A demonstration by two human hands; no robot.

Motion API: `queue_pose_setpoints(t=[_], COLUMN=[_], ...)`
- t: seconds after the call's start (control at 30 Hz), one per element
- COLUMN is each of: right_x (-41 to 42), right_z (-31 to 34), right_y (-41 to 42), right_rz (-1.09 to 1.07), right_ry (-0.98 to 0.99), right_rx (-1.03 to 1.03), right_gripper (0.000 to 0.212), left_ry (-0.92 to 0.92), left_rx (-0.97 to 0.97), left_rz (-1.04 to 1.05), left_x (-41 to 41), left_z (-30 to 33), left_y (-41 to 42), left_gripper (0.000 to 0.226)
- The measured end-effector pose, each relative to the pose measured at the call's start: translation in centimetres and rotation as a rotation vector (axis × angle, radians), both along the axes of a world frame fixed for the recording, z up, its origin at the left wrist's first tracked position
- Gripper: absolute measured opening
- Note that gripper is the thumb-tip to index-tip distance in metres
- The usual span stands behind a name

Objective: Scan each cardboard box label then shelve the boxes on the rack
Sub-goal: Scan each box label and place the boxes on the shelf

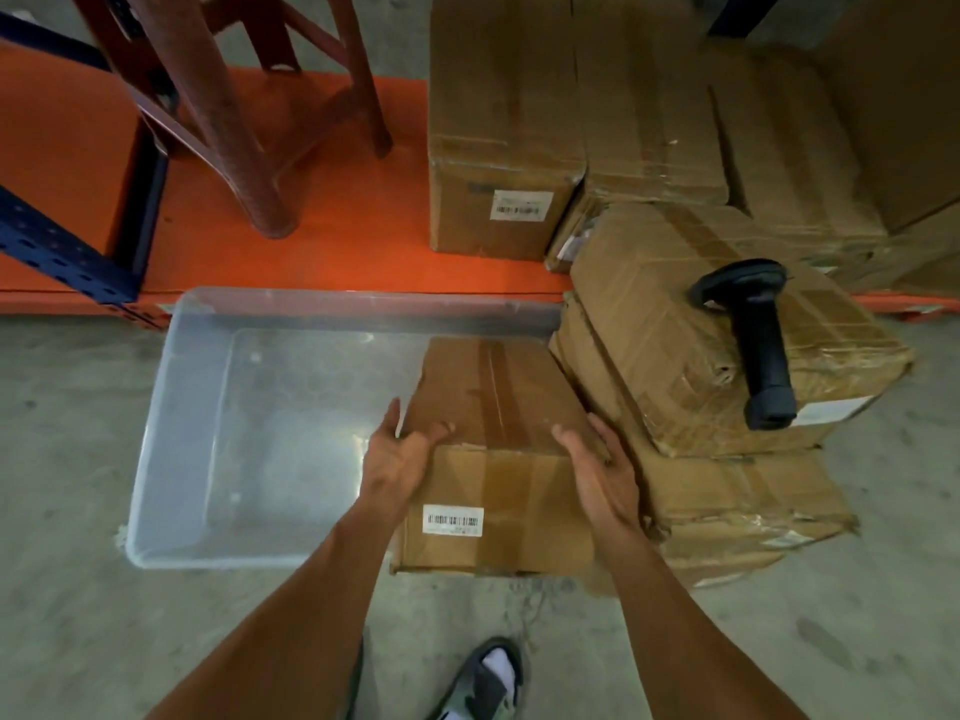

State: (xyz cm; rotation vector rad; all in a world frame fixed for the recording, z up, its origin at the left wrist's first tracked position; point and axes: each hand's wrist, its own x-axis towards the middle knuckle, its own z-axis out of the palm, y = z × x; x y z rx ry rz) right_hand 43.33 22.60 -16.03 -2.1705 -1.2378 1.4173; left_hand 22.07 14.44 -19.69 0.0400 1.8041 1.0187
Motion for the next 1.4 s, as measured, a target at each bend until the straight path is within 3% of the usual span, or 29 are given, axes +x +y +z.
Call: queue_pose_setpoints(t=[0.1,0.23,0.4,0.7,0.9,1.07,1.2,1.4], right_x=[1.6,3.9,5.2,2.3,-1.0,-3.8,-5.2,-4.1], right_z=[-0.9,-2.5,-4.6,-1.3,8.1,19.9,29.6,42.7], right_y=[-2.3,-5.1,-7.8,-7.4,-8.7,-10.9,-11.9,-14.0], right_rz=[0.019,0.131,0.152,0.077,0.007,-0.029,-0.016,-0.006], right_ry=[0.051,0.074,0.052,0.057,0.169,0.228,0.231,0.183], right_rx=[-0.028,-0.066,-0.001,0.086,0.213,0.322,0.443,0.637], right_gripper=[0.083,0.082,0.076,0.066,0.055,0.057,0.053,0.054], left_ry=[-0.057,0.090,0.095,0.173,0.206,0.245,0.317,0.479], left_rx=[0.007,0.008,0.108,0.161,0.197,0.282,0.355,0.482], left_rz=[0.010,-0.075,-0.090,-0.148,-0.172,-0.180,-0.196,-0.203], left_x=[1.3,3.1,4.0,0.3,-2.7,-5.3,-6.3,-5.2], left_z=[-1.2,-3.0,-3.6,1.9,11.5,23.2,32.6,45.7], left_y=[-2.0,-5.3,-7.9,-6.6,-8.0,-9.2,-10.3,-12.8], left_gripper=[0.097,0.086,0.051,0.041,0.040,0.041,0.054,0.051])
